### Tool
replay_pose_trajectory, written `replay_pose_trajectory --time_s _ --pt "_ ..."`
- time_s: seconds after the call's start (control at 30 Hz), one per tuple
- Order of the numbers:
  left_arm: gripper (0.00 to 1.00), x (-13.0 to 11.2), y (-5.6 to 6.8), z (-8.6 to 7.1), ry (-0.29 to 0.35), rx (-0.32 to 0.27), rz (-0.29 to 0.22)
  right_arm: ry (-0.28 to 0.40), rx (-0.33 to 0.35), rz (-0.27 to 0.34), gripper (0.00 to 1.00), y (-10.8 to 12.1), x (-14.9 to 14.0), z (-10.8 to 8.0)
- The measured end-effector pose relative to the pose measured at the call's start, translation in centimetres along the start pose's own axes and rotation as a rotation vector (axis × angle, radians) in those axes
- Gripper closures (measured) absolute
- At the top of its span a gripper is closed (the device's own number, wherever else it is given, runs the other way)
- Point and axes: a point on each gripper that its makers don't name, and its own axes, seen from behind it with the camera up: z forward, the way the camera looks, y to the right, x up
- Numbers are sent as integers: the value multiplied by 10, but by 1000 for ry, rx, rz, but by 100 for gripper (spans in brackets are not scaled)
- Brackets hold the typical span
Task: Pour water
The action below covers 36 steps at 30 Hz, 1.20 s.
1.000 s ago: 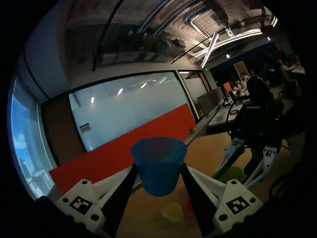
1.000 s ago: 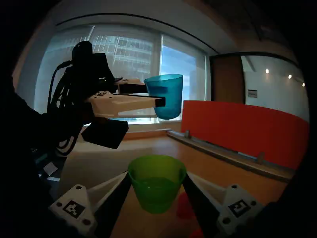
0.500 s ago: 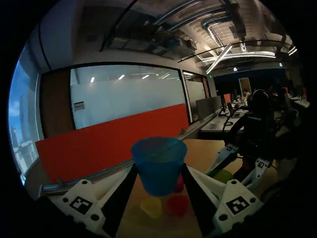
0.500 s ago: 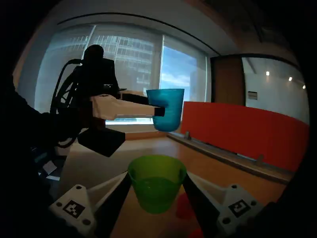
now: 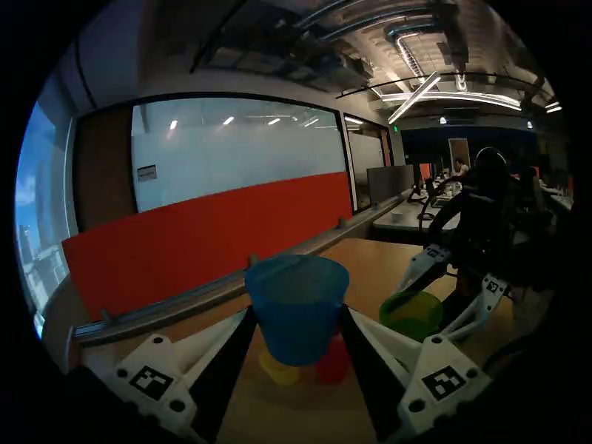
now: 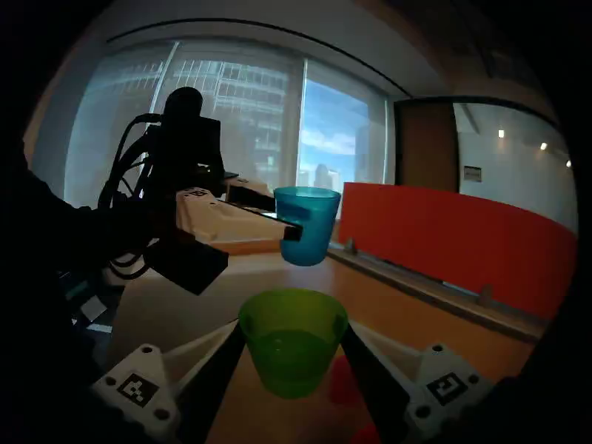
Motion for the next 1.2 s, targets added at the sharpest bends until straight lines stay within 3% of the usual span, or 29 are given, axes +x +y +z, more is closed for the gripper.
replay_pose_trajectory --time_s 0.3,0.7,1.2 --pt "21 -37 1 7 -93 -22 -19 -60 13 11 11 -1 -13 -1" --pt "21 -84 11 18 -204 -70 -37 -175 24 17 10 1 -47 -3" --pt "20 -144 22 23 -356 -120 -4 -319 56 30 10 -4 -93 -4"
